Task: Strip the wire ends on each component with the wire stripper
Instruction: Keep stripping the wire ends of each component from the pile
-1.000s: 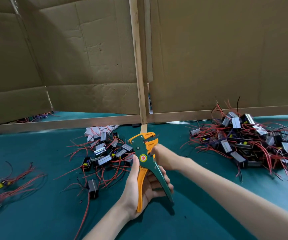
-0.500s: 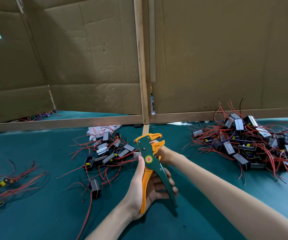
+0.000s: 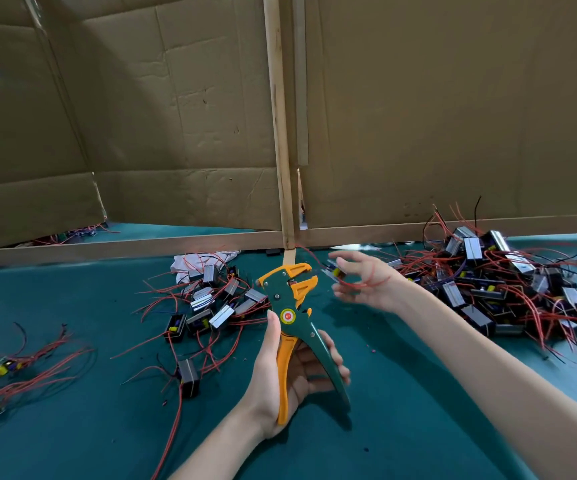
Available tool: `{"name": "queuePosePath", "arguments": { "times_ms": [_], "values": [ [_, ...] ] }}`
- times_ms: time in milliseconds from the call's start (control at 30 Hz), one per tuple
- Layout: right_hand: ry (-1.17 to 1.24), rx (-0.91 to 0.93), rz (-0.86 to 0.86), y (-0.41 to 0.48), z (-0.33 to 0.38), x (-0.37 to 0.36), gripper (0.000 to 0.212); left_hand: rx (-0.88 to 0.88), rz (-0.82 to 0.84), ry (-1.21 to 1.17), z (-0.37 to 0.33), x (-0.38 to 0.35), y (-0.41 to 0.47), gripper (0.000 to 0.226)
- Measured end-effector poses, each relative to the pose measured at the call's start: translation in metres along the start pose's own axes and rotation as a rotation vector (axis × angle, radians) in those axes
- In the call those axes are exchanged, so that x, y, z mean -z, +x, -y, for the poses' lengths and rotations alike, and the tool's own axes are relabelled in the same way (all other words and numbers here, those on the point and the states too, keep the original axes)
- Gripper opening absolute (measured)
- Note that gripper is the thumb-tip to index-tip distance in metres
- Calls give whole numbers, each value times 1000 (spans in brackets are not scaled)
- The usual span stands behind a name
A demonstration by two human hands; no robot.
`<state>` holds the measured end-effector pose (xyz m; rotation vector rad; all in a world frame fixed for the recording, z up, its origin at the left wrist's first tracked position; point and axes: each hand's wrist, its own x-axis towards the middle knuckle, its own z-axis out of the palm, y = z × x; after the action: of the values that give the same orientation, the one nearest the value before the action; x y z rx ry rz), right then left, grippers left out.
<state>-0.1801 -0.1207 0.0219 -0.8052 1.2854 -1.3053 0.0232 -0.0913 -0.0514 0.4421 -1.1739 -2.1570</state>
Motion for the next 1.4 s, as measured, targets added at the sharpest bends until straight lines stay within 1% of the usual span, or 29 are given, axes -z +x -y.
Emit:
{"name": "queuePosePath", "arguments": {
  "times_ms": [67,100,233,300,400,467,533,567,667,700,733,767,800,833,867,900,933,1067,1200,1300,1400],
  "values": [
    [21,-49,87,-9,-12,20,25,-14,-5,1,0,2,1,87],
    [-10,-62,109,-14,-19,28,25,-20,-8,0,0,2,1,86],
    [-226,-29,165,-33,-39,42,22,-43,-44,-11,1,3,3,85],
    [-416,24,136,-38,-42,41,17,-48,-61,-28,1,3,3,85],
    [-809,140,22,-40,-40,38,11,-61,-84,-44,-1,2,2,84],
    [-960,163,-19,-40,-35,40,7,-72,-108,-53,-2,3,3,84],
    [-978,171,-60,-43,-29,48,7,-82,-127,-56,-3,4,3,84],
    [-955,203,-116,-44,-26,51,7,-88,-134,-55,-4,4,3,84],
    [-782,396,-350,-49,-16,52,13,-97,-149,-58,-4,4,4,84],
    [-733,463,-379,-51,-14,49,17,-94,-149,-59,-4,4,4,84],
    [-729,512,-360,-52,-12,43,19,-90,-148,-58,-4,3,4,84],
    [-779,536,-287,-53,-10,37,19,-88,-146,-59,-4,3,4,84],
    [-884,531,-171,-52,-10,29,17,-88,-146,-60,-4,2,4,84],
    [-1021,500,-40,-49,-11,21,17,-90,-147,-60,-5,2,4,84],
    [-1150,458,76,-45,-14,13,22,-93,-151,-57,-5,1,4,84],
    [-1237,417,154,-40,-17,7,26,-94,-156,-51,-5,1,4,84],
    [-1266,398,182,-37,-22,2,26,-94,-162,-43,-5,1,3,83],
    [-1212,442,116,-35,-38,-1,14,-105,-173,-19,-6,2,3,82],
    [-1223,481,150,-41,-44,6,17,-115,-179,-15,-7,4,3,82],
    [-1282,483,182,-44,-48,9,17,-130,-185,8,-8,8,4,83],
    [-1278,497,121,-46,-47,13,18,-146,-193,23,-10,12,3,83]
  ]
}}
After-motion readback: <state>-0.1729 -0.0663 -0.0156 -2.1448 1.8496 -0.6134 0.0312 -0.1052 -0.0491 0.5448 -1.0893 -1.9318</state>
